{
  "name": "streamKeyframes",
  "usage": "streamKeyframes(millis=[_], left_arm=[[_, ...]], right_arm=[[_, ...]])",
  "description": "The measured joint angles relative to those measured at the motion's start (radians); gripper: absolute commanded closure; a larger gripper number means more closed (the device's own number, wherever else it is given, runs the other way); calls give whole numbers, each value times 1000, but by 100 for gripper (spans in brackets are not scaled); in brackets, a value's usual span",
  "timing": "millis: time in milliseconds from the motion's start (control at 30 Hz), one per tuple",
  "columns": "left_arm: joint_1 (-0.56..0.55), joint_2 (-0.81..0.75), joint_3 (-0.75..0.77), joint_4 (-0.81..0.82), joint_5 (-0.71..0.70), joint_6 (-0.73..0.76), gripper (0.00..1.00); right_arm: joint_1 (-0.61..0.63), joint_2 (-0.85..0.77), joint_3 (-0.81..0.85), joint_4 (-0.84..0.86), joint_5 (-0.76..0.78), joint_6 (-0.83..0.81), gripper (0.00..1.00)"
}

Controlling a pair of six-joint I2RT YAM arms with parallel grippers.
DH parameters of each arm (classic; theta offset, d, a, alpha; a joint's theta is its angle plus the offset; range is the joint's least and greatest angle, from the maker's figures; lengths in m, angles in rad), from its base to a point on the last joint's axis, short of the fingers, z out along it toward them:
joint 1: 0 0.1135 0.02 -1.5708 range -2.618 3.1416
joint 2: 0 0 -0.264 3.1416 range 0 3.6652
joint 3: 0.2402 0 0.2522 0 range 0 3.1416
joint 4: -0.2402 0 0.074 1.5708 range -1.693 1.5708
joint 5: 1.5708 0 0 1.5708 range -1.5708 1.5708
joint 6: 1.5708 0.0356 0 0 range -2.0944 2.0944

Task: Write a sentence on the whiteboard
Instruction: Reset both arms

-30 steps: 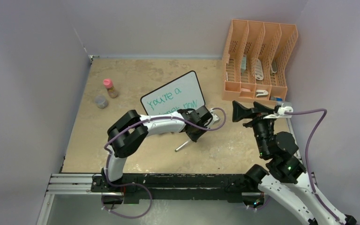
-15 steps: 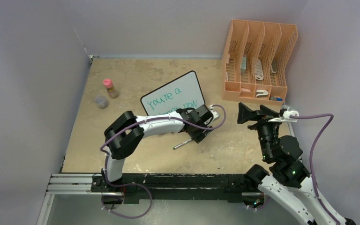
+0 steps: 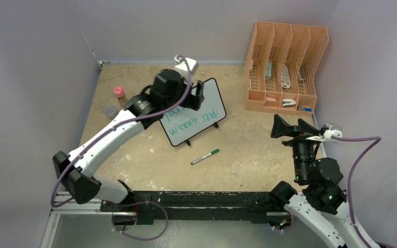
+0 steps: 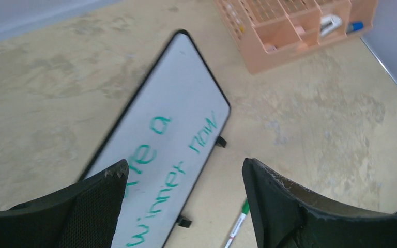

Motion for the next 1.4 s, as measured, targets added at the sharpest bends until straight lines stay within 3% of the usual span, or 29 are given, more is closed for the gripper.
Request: streamKeyframes(millis=[133,333,767,1000,1400], left_arm=[[122,-104,-24,0,-8,-13,14],[268,-328,-186,-8,-76,-31,4],[281,-1040,-647,0,-355,-154,3],[281,-1134,-720,-56,-444,-190,3],[281,-1106,-734,-82,-490,-213,3]], right_arm=[[0,-2,-1,3,17,-8,1],[0,-2,-12,16,64,-23,1],[0,-1,-42,113,148,-63,1],[0,32,-72,173,162,-76,1],[0,63,-98,204,166,-78,1]])
